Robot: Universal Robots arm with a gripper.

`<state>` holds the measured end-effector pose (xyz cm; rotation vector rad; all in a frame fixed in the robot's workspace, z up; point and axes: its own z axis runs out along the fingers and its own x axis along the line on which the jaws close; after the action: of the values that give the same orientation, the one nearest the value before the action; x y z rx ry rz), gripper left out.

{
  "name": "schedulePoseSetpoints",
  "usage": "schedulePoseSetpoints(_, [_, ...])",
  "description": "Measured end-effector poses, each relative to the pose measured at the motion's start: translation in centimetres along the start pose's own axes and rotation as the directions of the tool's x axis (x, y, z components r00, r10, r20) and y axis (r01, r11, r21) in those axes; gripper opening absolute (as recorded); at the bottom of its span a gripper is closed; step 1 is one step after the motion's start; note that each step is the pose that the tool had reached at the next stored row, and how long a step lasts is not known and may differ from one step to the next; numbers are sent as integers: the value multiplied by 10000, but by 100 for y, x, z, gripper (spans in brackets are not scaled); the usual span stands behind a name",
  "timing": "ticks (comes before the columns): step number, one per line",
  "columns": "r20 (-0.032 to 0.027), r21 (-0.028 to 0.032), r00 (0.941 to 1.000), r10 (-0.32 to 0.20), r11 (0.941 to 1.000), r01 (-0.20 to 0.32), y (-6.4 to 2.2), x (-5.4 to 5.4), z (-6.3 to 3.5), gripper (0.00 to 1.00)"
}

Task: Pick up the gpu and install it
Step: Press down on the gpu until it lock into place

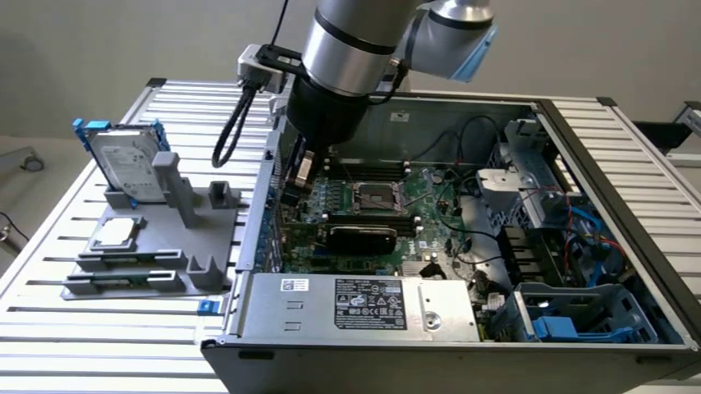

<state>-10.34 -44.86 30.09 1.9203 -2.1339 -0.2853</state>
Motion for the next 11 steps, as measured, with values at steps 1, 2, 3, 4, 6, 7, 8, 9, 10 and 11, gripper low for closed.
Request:
schedulePoseSetpoints(1, [1, 3, 10000, 0, 10000, 0, -14, -1, -6, 11])
schedulePoseSetpoints(2, [0, 13, 10000, 1, 10000, -1, -27, -2, -12, 11])
schedulePoseSetpoints(3, [4, 42, 10000, 3, 10000, -3, -42, -4, -16, 11])
schedulePoseSetpoints(4, [8, 82, 10000, 3, 10000, -3, -59, -5, -22, 11])
schedulePoseSetpoints(6, [21, 197, 10000, 5, 9998, -6, -92, -9, -33, 11])
schedulePoseSetpoints(7, [30, 277, 10000, 7, 9996, -8, -110, -11, -39, 11])
schedulePoseSetpoints(8, [40, 364, 10000, 9, 9993, -10, -129, -13, -45, 11])
schedulePoseSetpoints(9, [49, 454, 10000, 10, 9990, -13, -148, -15, -52, 11])
schedulePoseSetpoints(10, [60, 553, 10000, 13, 9985, -16, -170, -17, -60, 11])
schedulePoseSetpoints(11, [71, 646, 10000, 15, 9979, -20, -193, -19, -67, 11])
